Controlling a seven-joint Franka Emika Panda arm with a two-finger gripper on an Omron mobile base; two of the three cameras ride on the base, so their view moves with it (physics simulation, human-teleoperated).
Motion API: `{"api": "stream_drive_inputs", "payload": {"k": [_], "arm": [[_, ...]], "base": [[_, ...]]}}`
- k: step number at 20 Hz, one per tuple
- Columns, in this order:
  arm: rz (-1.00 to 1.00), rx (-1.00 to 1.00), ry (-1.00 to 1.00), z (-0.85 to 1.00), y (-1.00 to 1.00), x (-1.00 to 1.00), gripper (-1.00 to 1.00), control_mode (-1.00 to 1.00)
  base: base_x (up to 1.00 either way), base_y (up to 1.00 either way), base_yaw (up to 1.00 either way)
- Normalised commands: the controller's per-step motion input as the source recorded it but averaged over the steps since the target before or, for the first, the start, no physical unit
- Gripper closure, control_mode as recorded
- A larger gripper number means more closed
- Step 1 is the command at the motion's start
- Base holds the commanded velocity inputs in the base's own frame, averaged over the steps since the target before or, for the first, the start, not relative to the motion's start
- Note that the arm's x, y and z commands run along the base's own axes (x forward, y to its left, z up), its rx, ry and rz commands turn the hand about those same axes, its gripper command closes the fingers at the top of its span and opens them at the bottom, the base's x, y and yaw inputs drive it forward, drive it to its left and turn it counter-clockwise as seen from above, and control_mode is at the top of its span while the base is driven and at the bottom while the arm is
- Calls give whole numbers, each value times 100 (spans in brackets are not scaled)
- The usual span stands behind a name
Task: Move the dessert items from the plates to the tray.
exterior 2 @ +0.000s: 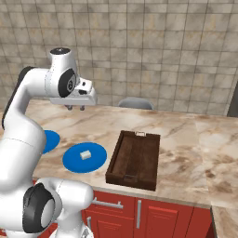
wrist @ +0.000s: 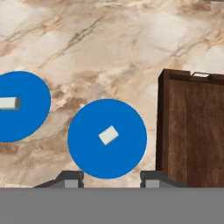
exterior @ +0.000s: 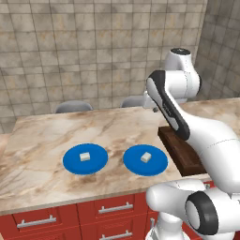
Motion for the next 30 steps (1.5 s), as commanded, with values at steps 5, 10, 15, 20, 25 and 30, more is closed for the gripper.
{"api": "stream_drive_inputs", "payload": {"k": [5, 10, 15, 20, 25, 30], "arm": [[-11, 0, 0, -6, 0, 0, -100, -100], [-16, 0, 0, -34, -1, 0, -100, -100], [-18, 0, 0, -51, -1, 0, -100, -100], [-21, 9, 6, -51, -5, 0, -100, -100], [-21, 7, 12, -43, -3, 0, -100, -100], [-18, 0, 7, -41, 0, 0, -100, -100]], "base": [[0, 0, 0], [0, 0, 0], [0, 0, 0], [0, 0, 0], [0, 0, 0], [0, 0, 0]]}}
